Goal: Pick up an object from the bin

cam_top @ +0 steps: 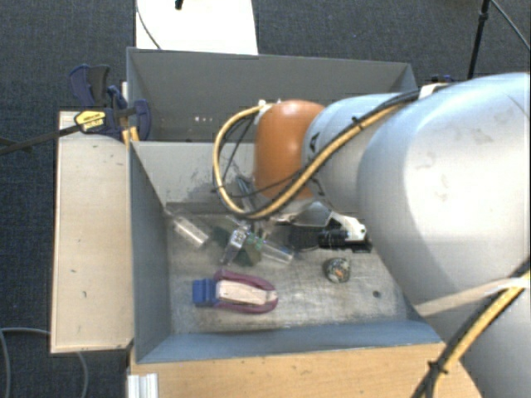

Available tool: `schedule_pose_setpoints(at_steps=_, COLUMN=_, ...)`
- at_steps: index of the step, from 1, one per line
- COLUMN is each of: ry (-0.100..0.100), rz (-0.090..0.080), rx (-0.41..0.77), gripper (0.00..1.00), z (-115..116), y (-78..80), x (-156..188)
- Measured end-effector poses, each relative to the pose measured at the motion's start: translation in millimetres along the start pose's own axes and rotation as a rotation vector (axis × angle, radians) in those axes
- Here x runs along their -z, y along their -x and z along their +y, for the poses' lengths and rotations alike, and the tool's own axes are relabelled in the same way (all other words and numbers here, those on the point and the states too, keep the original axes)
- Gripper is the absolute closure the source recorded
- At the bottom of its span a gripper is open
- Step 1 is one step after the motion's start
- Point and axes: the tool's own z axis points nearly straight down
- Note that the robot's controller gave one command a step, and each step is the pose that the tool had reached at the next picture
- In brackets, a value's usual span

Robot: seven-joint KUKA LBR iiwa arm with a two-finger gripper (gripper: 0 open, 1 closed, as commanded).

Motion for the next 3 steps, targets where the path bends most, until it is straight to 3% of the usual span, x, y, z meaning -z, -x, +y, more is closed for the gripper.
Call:
schedule_pose_setpoints(at_steps=1, ry=0.005, rz=-0.004, rx=0.002, gripper=1.00, z=1.6, y=1.3, x=2.1)
schedule_pose_setpoints(at_steps=2, ry=0.002, rz=-0.001, rx=0.011, gripper=1.00, z=2.9, y=2.7, x=54.9)
schedule_pose_setpoints(at_steps=3, ry=0.004, rz=-0.003, rx=0.020, gripper=1.00, z=4.5, y=4.5, x=131.7)
